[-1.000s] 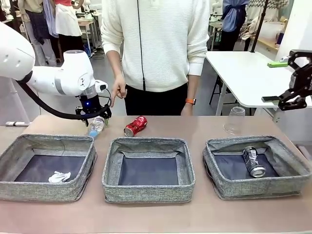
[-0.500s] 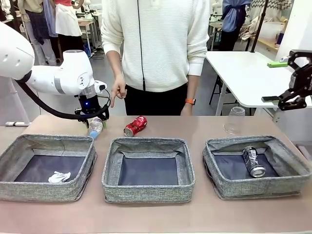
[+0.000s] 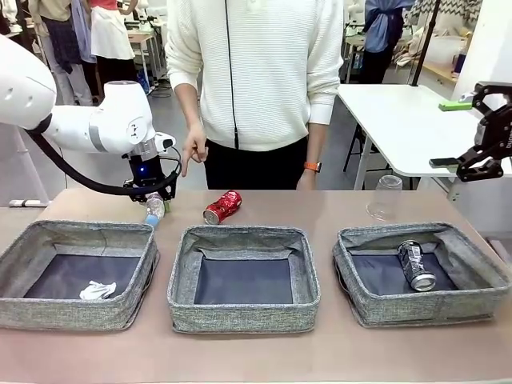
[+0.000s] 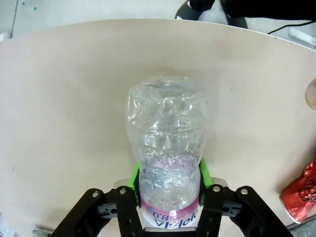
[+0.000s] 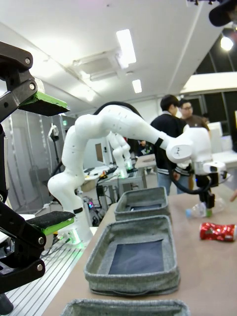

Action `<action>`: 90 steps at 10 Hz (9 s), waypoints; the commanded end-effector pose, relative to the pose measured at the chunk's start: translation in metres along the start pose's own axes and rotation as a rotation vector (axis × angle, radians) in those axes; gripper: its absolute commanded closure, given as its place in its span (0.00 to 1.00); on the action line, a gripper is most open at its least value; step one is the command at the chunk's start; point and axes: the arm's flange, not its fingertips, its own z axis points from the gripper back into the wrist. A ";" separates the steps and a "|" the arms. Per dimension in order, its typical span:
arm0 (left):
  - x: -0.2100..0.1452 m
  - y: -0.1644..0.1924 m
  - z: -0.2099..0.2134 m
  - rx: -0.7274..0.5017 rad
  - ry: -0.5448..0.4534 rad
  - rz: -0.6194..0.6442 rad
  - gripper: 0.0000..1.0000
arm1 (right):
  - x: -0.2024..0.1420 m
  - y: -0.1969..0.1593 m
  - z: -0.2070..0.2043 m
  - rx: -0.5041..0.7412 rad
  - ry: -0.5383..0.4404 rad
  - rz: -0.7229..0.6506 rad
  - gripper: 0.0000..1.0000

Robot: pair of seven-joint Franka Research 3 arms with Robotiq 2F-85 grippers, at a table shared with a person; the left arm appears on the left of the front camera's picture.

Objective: Sort the waste into the appropriate baskets.
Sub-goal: Pick up the waste item pointed out by the person, then place the picked waste into the Fabric basket indicated by the person.

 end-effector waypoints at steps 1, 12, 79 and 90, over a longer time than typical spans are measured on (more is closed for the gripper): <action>-0.001 0.003 0.007 -0.014 0.023 0.013 0.64 | -0.002 0.000 0.000 -0.008 0.000 0.010 0.00; -0.207 0.032 0.179 0.098 -0.052 -0.188 0.64 | -0.002 0.000 0.000 -0.008 0.000 0.010 0.00; -0.239 -0.245 0.444 -0.134 0.240 -0.058 0.64 | -0.002 0.000 0.000 -0.008 0.000 0.010 0.00; -0.289 -0.227 0.147 -0.034 -0.152 0.115 0.64 | -0.002 0.000 0.000 -0.008 0.000 0.010 0.00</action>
